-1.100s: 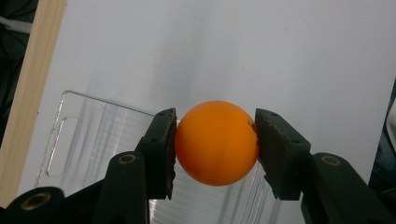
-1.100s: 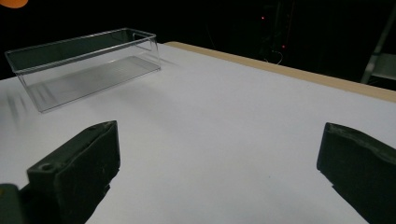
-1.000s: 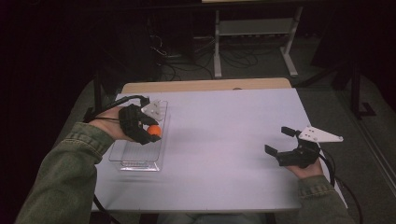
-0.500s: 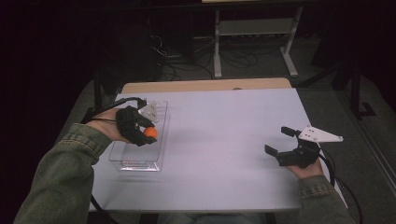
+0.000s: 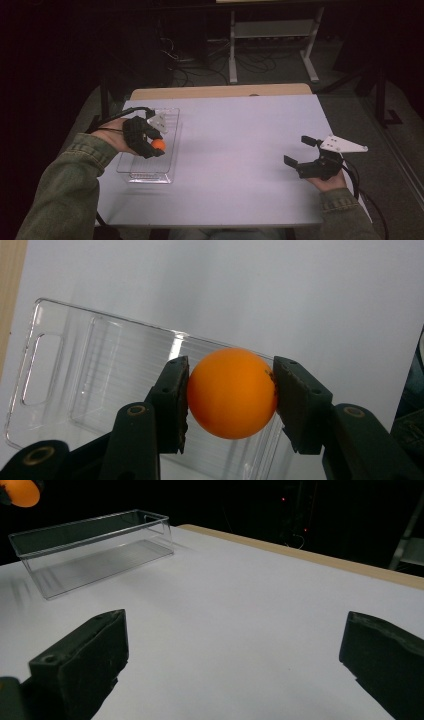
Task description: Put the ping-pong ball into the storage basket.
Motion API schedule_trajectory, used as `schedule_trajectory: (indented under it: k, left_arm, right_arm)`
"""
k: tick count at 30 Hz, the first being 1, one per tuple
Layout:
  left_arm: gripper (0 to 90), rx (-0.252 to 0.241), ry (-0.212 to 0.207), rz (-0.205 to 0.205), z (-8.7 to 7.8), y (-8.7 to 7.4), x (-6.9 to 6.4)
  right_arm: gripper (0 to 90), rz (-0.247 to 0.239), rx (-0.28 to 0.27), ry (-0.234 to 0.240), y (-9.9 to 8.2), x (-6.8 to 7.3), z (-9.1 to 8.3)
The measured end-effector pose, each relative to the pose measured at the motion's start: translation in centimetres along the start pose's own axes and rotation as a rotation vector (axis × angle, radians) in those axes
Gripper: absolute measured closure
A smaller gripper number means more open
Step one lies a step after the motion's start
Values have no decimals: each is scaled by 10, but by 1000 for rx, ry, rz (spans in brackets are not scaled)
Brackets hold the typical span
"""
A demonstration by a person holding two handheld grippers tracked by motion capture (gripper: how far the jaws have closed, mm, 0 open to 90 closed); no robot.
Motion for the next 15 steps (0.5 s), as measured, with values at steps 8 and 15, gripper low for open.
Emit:
schedule_trajectory:
  k: [8,15]
  left_arm:
    - [505,-6,-26,16,11,1,-2]
    - [505,2,-32,8,18,-2,-2]
  right_arm:
    - [0,-2,-1,6,0,1,0]
    - [0,-1,0,5,0,1,-1]
Point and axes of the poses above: each handheld gripper's, and its own axes: z roughly forward along the jaws, y roughly out of its top, x roughly to its left, the point moved 6 cm from there along z, roughly forward along the jaws, and after that the axes turned 6 degrees about -z, right-handed, at the moved point
